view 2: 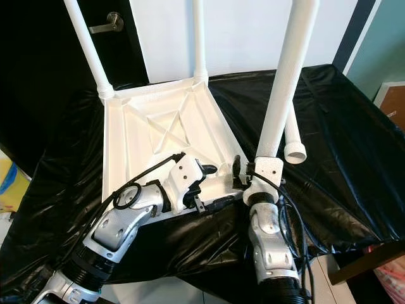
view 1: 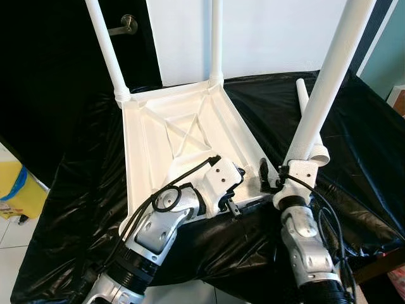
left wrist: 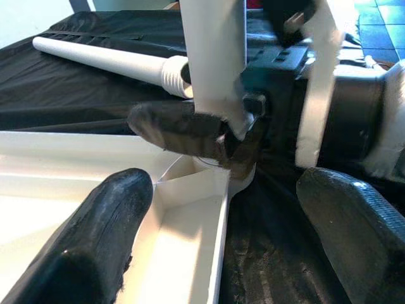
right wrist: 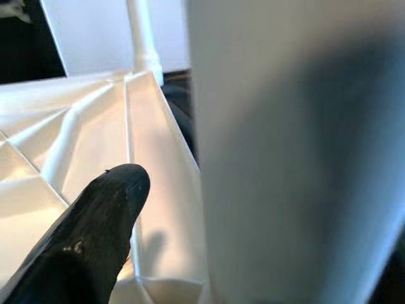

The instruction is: Building children table

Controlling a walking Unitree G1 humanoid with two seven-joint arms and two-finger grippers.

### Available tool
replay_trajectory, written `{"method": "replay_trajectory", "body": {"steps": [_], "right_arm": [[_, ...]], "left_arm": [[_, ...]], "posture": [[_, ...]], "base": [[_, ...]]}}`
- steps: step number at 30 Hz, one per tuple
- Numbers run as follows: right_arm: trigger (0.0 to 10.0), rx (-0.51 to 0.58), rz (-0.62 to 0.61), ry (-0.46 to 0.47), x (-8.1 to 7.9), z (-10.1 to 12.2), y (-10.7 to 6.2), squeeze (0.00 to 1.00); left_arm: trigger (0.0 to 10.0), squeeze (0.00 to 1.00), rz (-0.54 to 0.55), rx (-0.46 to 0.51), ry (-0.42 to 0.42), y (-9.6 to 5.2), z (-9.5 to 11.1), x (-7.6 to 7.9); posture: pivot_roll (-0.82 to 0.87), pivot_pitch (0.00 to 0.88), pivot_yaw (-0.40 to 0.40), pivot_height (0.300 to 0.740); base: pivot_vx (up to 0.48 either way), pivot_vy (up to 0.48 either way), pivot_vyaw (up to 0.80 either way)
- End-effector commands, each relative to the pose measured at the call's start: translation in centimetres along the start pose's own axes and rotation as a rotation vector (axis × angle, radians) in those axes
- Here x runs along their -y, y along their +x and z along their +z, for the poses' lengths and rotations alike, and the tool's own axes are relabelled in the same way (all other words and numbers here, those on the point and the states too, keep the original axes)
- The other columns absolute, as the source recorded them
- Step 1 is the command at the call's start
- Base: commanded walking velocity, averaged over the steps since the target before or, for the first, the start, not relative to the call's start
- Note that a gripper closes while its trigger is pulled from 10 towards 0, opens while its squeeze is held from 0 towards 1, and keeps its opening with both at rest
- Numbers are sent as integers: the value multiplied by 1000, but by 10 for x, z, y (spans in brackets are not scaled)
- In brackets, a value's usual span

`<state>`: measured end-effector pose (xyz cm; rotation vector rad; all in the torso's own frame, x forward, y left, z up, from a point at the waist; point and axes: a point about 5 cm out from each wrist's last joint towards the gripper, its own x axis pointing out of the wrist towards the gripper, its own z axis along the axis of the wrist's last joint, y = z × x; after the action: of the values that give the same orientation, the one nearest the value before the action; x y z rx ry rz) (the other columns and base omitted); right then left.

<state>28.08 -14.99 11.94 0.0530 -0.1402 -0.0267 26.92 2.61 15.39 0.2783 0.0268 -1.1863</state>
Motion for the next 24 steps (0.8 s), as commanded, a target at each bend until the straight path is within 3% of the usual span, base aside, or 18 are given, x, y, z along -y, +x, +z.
{"method": "replay_trajectory", "body": {"steps": [1, 5, 6, 8, 15, 24], "right_arm": [[10000, 11, 72, 31, 2, 2, -4, 1000], [10000, 14, 141, 29, 9, 4, -5, 973], [10000, 8, 210, 15, 17, 6, -6, 0], [10000, 6, 292, -26, 26, 8, -4, 0], [10000, -36, 449, -103, 29, 6, 8, 0], [10000, -62, 532, -128, 29, 5, 16, 0]], "left_arm": [[10000, 0, -9, -9, -6, 0, -1, 3], [10000, 0, -11, -9, -6, 0, -1, 3], [10000, 0, -13, -9, -6, 0, -1, 3], [10000, 0, -15, -8, -5, 1, -1, 2], [10000, 0, -13, -7, 0, 2, 0, 0], [10000, 0, -15, -7, 3, 2, 0, -1]], "posture": [[-156, 0, 40, 740], [-160, 0, 42, 740], [-166, 0, 44, 740], [-167, 0, 46, 740], [-165, 0, 50, 740], [-162, 0, 47, 740]], "base": [[0, 0, 0], [0, 0, 0], [0, 0, 0], [0, 0, 0], [0, 0, 0], [0, 0, 0]]}}
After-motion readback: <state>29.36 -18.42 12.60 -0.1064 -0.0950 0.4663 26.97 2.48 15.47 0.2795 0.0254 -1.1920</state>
